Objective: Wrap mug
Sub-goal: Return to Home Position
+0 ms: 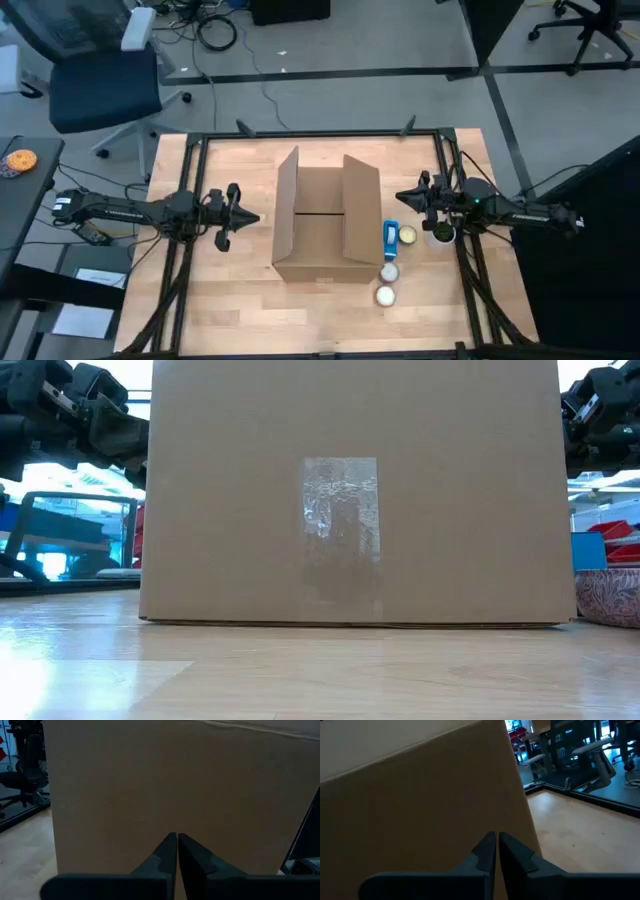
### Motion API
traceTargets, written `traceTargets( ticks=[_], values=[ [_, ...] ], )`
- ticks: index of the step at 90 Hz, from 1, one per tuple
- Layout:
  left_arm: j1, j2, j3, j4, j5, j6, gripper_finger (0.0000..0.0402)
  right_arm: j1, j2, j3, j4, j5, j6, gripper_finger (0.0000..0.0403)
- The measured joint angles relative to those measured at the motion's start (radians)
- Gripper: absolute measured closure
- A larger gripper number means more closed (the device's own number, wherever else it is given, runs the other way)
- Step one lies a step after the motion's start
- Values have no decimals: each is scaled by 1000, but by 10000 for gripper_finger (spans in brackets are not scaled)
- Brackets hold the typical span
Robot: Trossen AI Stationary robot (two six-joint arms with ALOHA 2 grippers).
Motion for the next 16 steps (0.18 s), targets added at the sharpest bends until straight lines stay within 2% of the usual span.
traceTargets(
  ticks=[16],
  values=[
    [0,0,0,0,0,0,402,0,0,0,0,0,0,403]
  ],
)
